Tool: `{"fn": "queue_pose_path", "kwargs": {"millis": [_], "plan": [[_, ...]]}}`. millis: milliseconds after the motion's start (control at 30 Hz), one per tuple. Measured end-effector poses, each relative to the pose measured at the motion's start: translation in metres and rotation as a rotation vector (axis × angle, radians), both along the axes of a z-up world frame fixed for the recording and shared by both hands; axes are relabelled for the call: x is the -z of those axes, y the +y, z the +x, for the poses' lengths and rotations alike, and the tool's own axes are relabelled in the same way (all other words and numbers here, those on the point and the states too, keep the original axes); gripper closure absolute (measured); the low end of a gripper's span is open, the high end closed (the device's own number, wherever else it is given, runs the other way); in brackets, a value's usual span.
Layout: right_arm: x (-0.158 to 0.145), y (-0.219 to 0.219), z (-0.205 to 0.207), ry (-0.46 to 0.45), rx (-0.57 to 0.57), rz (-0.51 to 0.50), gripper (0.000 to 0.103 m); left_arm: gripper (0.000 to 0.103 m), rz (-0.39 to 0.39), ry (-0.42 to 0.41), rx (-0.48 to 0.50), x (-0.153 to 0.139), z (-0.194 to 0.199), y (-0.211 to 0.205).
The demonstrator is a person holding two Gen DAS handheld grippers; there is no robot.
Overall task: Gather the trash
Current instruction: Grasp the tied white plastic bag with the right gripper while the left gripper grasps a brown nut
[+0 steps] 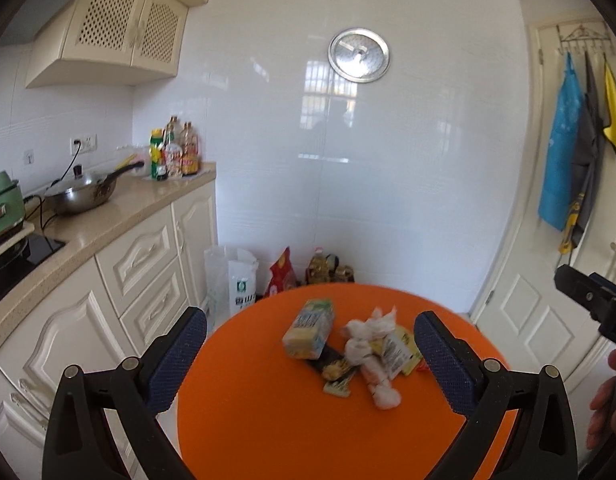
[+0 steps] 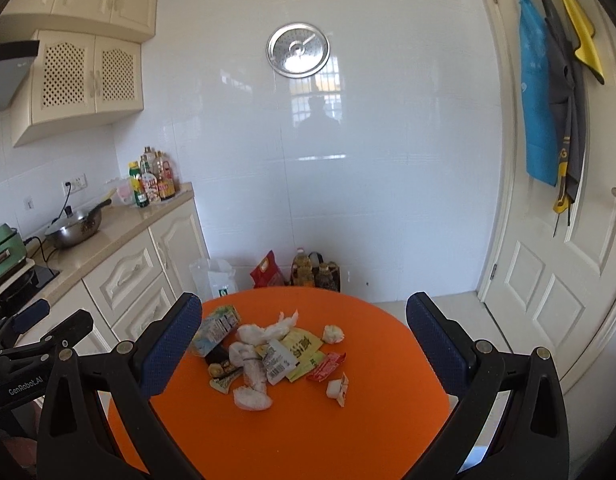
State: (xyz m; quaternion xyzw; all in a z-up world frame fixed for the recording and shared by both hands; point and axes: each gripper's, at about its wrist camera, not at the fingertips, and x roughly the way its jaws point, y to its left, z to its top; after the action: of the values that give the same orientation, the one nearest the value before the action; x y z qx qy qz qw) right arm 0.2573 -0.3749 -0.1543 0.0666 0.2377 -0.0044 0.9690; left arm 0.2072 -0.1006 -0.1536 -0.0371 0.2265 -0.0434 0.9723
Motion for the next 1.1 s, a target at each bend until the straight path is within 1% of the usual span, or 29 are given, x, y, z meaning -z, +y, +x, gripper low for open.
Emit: {"fn": "queue_pose_path", "kwargs": {"millis": [100,167,300,333,400,433,500,567,600,633,667,800,833,867,900,933,1000,1033,1100], "plan": [[0.021,0.002,0.013,0.059,-0.015,-0.006,0.000,0.001,-0.006,0.066,0.000,0.014,0.020,-0.002],[0.039,0.004,0.024,0.111,-0.032,-0.002,0.000,0.001,-0.003,0.097,-0.001,0.017,0.036,-0.007],[0.082,0.012,0.052,0.230,-0.071,0.017,0.000,0.001,0.018,0.168,-0.005,0.034,0.070,-0.022],[0.095,0.016,0.059,0.262,-0.085,0.024,0.000,0.001,0.014,0.164,0.014,0.035,0.081,-0.022],[0.116,0.023,0.072,0.315,-0.112,0.040,0.000,0.001,0.020,0.195,0.015,0.042,0.102,-0.024],[0.130,0.028,0.080,0.348,-0.133,0.053,0.001,0.001,0.024,0.214,0.015,0.045,0.114,-0.026],[0.148,0.036,0.093,0.392,-0.152,0.059,0.005,0.001,0.035,0.251,0.018,0.055,0.134,-0.033],[0.169,0.045,0.108,0.445,-0.178,0.076,0.013,0.001,0.040,0.278,0.019,0.064,0.155,-0.036],[0.175,0.047,0.113,0.460,-0.185,0.085,0.015,0.001,0.042,0.292,0.019,0.068,0.163,-0.039],[0.185,0.050,0.120,0.483,-0.193,0.096,0.019,0.001,0.045,0.303,0.023,0.073,0.173,-0.043],[0.191,0.052,0.125,0.496,-0.195,0.101,0.023,0.001,0.048,0.310,0.026,0.076,0.178,-0.046],[0.212,0.061,0.144,0.543,-0.216,0.124,0.034,0.001,0.061,0.337,0.041,0.087,0.204,-0.061],[0.215,0.064,0.148,0.550,-0.224,0.123,0.040,0.001,0.065,0.343,0.042,0.090,0.211,-0.065],[0.217,0.066,0.150,0.555,-0.230,0.120,0.046,0.001,0.067,0.347,0.044,0.092,0.218,-0.068],[0.220,0.071,0.153,0.560,-0.238,0.103,0.047,0.001,0.068,0.352,0.044,0.094,0.226,-0.072],[0.220,0.076,0.153,0.545,-0.241,0.058,0.048,0.001,0.069,0.357,0.046,0.096,0.234,-0.075],[0.221,0.083,0.154,0.528,-0.247,0.001,0.051,0.001,0.068,0.364,0.048,0.100,0.247,-0.079],[0.222,0.083,0.154,0.519,-0.247,-0.009,0.057,0.001,0.067,0.367,0.050,0.101,0.254,-0.083],[0.223,0.076,0.154,0.508,-0.258,0.017,0.069,0.001,0.068,0.370,0.056,0.104,0.261,-0.089]]}}
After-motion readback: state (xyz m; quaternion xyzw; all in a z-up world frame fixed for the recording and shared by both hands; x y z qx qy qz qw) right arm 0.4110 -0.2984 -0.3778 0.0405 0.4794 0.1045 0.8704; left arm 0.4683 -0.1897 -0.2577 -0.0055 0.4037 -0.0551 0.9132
